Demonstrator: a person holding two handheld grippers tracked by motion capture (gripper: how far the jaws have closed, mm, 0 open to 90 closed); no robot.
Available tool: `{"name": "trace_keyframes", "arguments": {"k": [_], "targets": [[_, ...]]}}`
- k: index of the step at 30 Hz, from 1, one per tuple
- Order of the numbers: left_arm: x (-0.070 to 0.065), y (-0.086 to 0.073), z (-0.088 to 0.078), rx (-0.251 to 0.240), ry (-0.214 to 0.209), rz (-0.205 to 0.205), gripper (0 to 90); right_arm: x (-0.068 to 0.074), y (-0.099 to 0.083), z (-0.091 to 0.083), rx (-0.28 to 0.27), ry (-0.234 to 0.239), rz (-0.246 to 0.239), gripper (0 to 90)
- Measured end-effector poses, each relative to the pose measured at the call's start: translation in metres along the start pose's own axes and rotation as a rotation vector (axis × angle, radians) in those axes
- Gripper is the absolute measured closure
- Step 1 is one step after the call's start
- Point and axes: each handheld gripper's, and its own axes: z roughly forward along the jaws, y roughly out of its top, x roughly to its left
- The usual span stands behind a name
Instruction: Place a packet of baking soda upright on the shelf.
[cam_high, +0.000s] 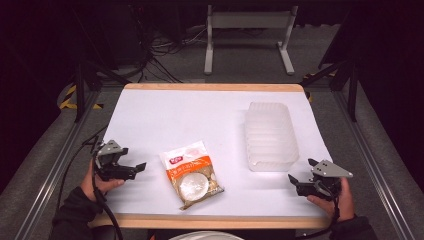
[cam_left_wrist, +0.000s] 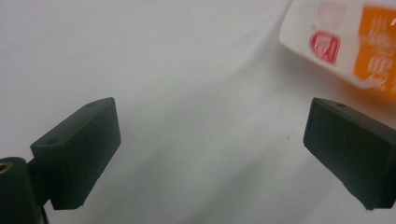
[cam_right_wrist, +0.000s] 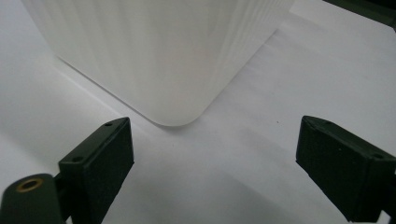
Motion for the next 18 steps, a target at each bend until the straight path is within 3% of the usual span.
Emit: {"name": "trace_keyframes", "arguments": {"k": [4,7,9,13,14,15,16,18], "targets": [[-0.003,-0.004,-0.001,0.006,-0.037,0.029,4.5,0.002,0.001,0.001,0.009,-0.006,-0.013,12.0],[-0.005,-0.007,0.002,0.025,-0.057,0.010,6.3,0.004,0.005,0.002,0.004,-0.008,-0.024,12.0],[-0.010,-0.010,0.009,0.065,-0.073,0.015,6.7,0.004,0.007,0.005,-0.003,-0.001,-0.030,12.0],[-0.012,-0.007,0.013,0.085,-0.118,-0.018,12.3,0.006,0.008,0.009,0.007,0.009,-0.044,12.0],[-0.014,-0.002,0.020,0.095,-0.154,-0.043,12.7,0.006,0.007,0.009,0.011,0.012,-0.045,12.0],[-0.014,-0.002,0.020,0.095,-0.154,-0.043,12.9,0.005,0.006,0.009,0.006,0.011,-0.043,12.0],[-0.017,0.007,0.029,0.116,-0.191,-0.052,13.4,0.005,0.007,0.008,0.003,0.009,-0.039,12.0],[-0.021,0.017,0.038,0.126,-0.222,-0.051,13.7,0.004,0.006,0.008,0.003,0.007,-0.032,12.0]]}}
